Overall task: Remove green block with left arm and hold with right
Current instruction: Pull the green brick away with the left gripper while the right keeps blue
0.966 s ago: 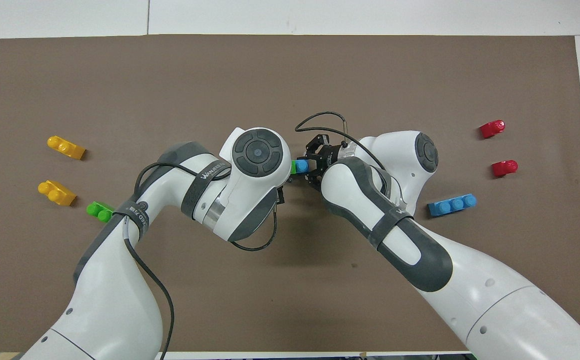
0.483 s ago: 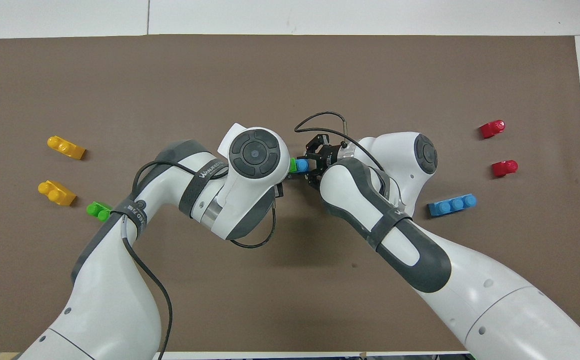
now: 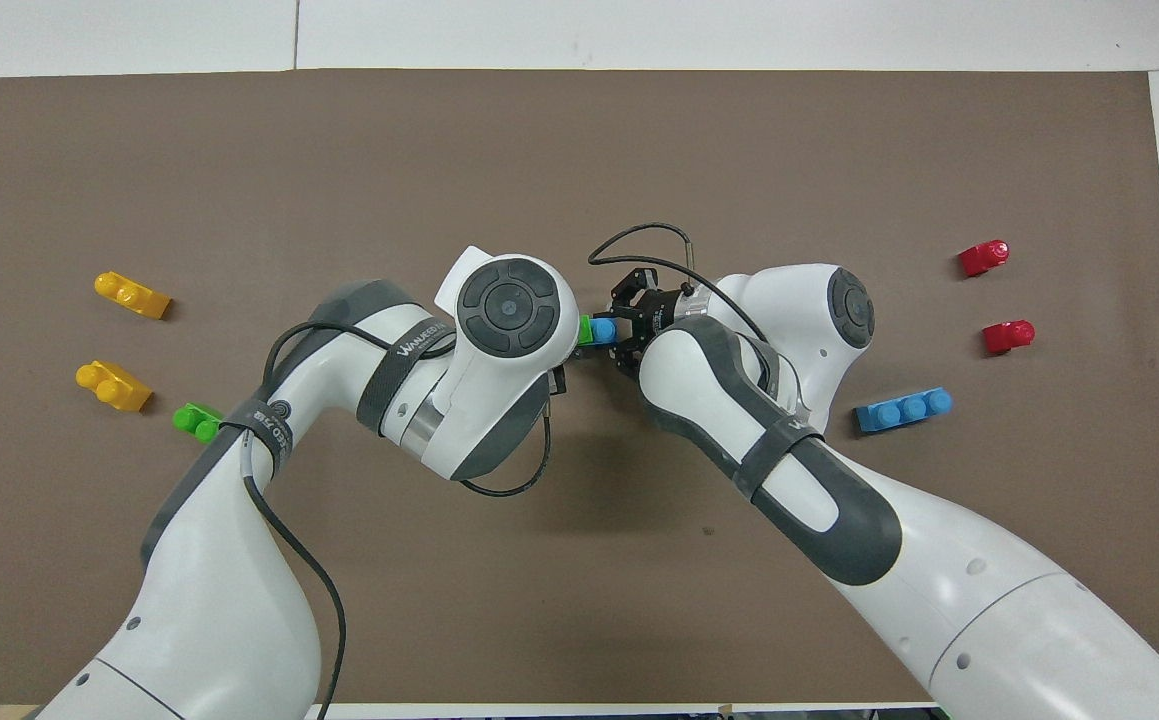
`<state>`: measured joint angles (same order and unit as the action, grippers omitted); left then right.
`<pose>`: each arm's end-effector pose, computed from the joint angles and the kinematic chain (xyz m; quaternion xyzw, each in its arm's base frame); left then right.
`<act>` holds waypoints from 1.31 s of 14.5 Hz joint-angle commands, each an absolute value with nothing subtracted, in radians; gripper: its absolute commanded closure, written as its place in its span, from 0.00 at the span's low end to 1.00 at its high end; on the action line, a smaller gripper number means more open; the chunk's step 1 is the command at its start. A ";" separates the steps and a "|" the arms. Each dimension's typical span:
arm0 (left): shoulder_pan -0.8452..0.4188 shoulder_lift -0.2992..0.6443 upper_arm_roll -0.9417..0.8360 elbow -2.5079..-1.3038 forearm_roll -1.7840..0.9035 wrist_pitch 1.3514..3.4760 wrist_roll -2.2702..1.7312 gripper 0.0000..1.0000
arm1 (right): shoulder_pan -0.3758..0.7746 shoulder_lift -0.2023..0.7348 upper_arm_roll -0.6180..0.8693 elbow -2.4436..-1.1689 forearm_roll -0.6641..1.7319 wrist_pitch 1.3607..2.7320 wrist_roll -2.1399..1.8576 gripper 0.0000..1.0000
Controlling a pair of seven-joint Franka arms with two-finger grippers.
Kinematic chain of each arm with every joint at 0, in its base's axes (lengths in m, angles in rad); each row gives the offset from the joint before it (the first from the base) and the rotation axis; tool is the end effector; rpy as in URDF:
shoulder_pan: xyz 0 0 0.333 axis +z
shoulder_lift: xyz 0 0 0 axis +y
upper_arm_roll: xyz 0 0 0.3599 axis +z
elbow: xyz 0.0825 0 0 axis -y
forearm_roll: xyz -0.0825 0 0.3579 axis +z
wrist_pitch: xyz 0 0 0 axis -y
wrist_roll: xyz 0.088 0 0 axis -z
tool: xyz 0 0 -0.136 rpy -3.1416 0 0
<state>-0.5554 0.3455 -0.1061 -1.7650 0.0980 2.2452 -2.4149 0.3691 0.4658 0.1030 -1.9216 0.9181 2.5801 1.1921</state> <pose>0.5236 -0.3926 0.4088 0.6560 0.7513 0.0248 0.0678 0.5843 0.2903 0.2973 -0.7013 0.6455 0.1611 0.2558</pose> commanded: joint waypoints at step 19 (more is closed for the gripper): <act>0.003 0.154 -0.106 -1.894 0.077 2.092 -1.085 1.00 | -0.198 0.506 0.098 -1.672 0.632 2.019 0.922 1.00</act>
<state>-0.0398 0.2071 -0.0937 -1.8068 0.0901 2.0328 -1.2023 -0.1697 0.4846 0.0815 -1.6758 0.6620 2.0268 0.9558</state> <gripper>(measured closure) 0.652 0.652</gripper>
